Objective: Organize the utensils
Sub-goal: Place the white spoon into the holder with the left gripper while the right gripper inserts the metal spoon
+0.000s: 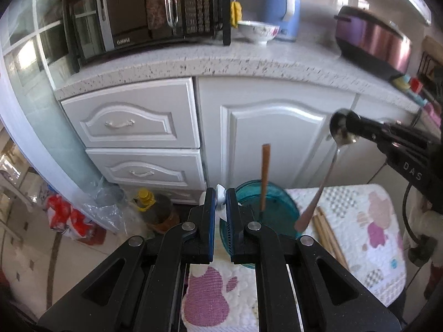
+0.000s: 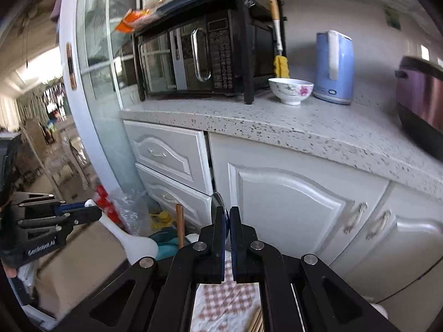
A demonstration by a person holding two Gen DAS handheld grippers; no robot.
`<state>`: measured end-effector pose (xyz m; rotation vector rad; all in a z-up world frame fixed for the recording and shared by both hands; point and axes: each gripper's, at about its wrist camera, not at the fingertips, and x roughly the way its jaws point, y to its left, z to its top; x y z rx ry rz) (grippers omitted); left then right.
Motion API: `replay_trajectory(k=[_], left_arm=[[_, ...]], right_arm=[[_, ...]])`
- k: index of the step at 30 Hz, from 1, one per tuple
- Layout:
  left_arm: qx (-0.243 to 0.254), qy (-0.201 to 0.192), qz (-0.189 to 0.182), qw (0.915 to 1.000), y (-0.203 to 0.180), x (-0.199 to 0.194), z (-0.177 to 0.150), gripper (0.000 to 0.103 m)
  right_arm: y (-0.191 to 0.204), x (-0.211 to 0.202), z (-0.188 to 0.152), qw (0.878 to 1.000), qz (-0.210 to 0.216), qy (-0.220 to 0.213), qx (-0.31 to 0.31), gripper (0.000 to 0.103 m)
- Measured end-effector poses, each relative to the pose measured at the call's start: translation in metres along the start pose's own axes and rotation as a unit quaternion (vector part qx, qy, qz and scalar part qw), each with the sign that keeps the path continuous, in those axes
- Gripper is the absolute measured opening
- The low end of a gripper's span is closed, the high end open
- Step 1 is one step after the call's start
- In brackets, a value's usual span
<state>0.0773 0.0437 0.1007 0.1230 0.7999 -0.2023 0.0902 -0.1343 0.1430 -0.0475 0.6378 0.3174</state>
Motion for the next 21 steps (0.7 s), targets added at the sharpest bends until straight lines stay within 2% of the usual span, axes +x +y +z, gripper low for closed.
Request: replay_trajectory(k=[6,10,15,21], left_arm=[[-0.008,0.021,0.005,0.9997,0.000,0.031,-0.007,0.006],[-0.008,0.030,0.004,0.9995,-0.004,0.044,-0.012,0.006],[-0.010,0.038,0.003,0.9992,-0.010,0.056,-0.019,0.006],[-0.015,0.048,0.007,0.9987,-0.020,0.070,-0.028,0.006]], right_arm=[[0.024,0.040,-0.012,0.998,-0.036,0.008,-0.048,0.002],[0.037,0.058,-0.022,0.996,-0.040,0.021,-0.071,0.002],[0.044,0.067,-0.041,0.995,-0.023,0.050,-0.080,0.003],[0.036,0.069,-0.063,0.994,0.032,0.092,-0.041,0.006]])
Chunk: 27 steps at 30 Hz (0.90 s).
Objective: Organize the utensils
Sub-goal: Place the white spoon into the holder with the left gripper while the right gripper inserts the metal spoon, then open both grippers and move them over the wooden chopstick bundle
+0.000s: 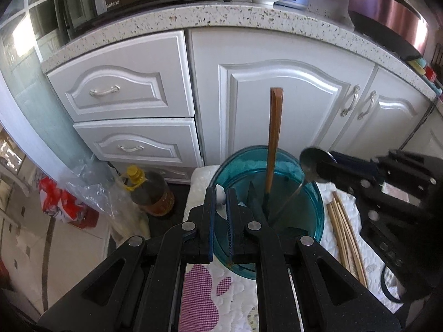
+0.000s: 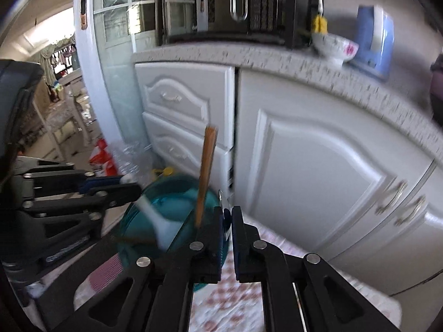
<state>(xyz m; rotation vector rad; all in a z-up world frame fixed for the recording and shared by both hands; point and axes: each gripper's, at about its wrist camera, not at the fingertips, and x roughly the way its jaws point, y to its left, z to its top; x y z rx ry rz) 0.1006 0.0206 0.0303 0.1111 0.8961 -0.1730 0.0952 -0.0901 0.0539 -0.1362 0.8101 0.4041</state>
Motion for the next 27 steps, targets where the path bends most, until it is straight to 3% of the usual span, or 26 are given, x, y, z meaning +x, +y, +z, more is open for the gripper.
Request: replay_trajectory(k=[3,5,8,10,15,27], left_arm=[[-0.013,0.004,-0.014,0.9998,0.002,0.001,0.000,0.007],[-0.022,0.009,-0.022,0.9995,0.004,-0.001,-0.001,0.007],[-0.031,0.006,-0.022,0.9993,0.007,-0.007,-0.003,0.011],[-0.034,-0.001,-0.023,0.9992,0.007,-0.015,-0.006,0.012],[-0.033,-0.020,-0.023,0.9990,0.001,-0.032,-0.014,0.025],[-0.033,-0.061,-0.019,0.9974,-0.017,-0.076,-0.026,0.031]], right_arm=[[-0.010,-0.005,-0.007,0.999,0.038,0.002,0.034,0.008],[-0.016,-0.011,-0.010,0.997,0.050,0.000,0.053,0.018],[-0.025,-0.021,-0.016,0.996,0.056,-0.002,0.074,0.024],[-0.027,-0.025,-0.018,0.995,0.057,-0.002,0.083,0.025],[-0.029,-0.036,-0.024,0.994,0.058,-0.004,0.097,0.031],[-0.016,-0.071,-0.034,0.994,0.038,-0.020,0.103,0.040]])
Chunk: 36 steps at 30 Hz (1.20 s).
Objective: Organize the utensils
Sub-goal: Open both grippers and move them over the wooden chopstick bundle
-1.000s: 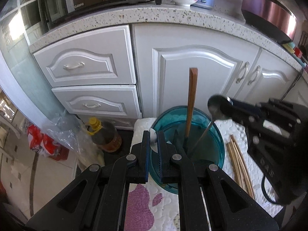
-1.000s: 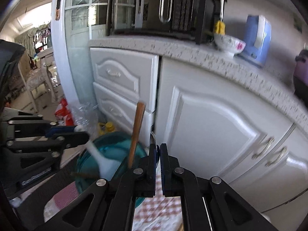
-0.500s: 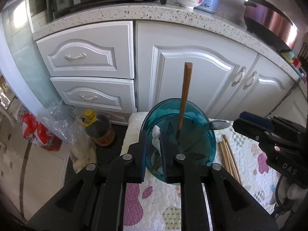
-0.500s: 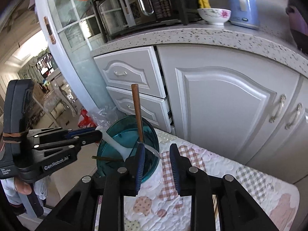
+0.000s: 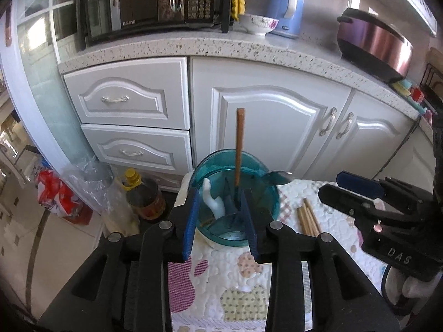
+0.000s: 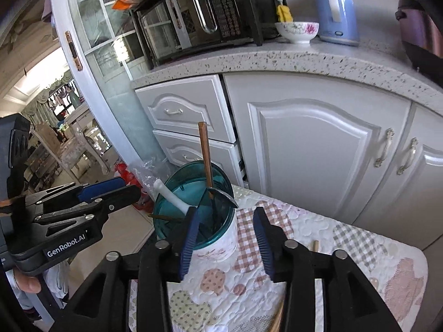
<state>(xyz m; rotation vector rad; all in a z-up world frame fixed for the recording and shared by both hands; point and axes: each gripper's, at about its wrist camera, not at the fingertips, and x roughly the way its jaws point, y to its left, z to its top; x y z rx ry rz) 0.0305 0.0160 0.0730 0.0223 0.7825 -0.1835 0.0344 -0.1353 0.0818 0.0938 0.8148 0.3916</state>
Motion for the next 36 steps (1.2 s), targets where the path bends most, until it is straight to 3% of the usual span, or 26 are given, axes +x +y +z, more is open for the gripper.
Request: replay_trajectory(k=[11,21,36], left_arm=[[0.013,-0.019,-0.033,0.9992,-0.047,-0.023,-0.009,0.031],[0.031,-0.014,-0.070,0.9970,-0.099,-0.026,-0.018,0.031],[0.049,-0.004,-0.096,0.9942,-0.150,-0.020,-0.026,0.031]], right_arm=[[-0.015,-0.053,-0.025,0.998,-0.050,-0.026,0.032,0.041],[-0.044,-0.099,-0.047,0.993,-0.093,-0.038,0.062,0.042],[-0.079,-0.130,-0.069,0.986,-0.128,-0.043,0.099,0.043]])
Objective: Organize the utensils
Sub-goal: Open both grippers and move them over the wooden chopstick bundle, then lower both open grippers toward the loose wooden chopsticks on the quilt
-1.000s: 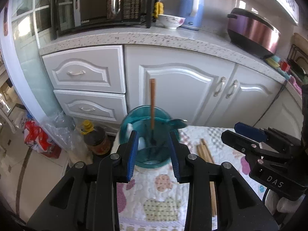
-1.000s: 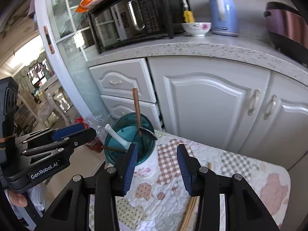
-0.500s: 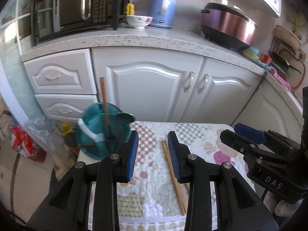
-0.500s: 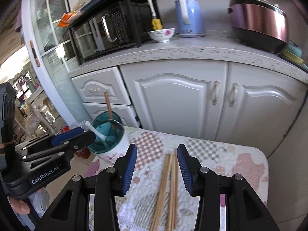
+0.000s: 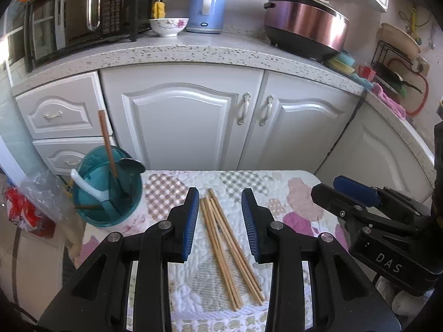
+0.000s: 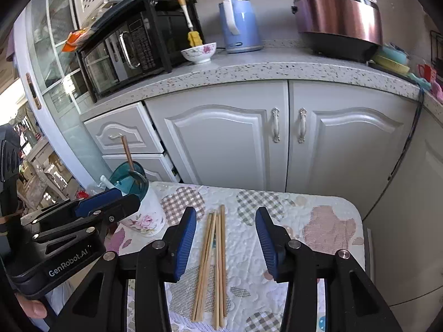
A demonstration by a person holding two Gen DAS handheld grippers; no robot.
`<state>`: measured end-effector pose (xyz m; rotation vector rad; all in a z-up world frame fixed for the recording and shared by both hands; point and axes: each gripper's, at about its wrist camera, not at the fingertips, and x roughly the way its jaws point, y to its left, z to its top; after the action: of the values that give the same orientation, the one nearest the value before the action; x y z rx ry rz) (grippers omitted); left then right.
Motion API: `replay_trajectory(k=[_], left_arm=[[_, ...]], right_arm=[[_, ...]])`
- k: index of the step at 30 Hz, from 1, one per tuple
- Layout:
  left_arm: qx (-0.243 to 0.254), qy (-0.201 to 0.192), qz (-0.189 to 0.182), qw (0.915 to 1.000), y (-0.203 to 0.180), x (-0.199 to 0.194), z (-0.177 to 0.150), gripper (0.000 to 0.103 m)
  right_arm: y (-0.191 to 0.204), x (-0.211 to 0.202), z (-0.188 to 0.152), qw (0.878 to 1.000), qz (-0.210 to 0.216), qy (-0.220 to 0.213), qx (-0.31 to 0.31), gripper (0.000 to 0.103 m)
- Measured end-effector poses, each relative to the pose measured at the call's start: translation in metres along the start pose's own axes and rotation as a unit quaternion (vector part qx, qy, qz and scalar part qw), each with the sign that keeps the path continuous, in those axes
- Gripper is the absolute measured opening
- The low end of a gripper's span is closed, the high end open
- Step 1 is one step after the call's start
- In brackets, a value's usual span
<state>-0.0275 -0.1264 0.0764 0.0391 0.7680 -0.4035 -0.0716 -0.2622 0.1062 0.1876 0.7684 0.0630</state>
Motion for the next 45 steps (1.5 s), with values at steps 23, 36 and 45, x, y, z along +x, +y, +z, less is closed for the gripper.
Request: replay_trajectory(k=[23,36,45], left_arm=[[-0.016,0.054,-0.022,0.9982,0.001,0.043,-0.013,0.033],[-0.034,0.105,-0.015,0.9938,0.022,0.077,-0.035,0.034],[-0.041,0.158,-0.004,0.9866,0.044,0.116,-0.060,0.033]], right_arm=[[-0.023,0.022,-0.013,0.999,-0.021,0.028,0.020,0.045],[-0.030,0.058,-0.027,0.997,-0.016,0.073,0.021,0.046],[-0.033,0.137,-0.057,0.986,0.038,0.159,0.009,0.046]])
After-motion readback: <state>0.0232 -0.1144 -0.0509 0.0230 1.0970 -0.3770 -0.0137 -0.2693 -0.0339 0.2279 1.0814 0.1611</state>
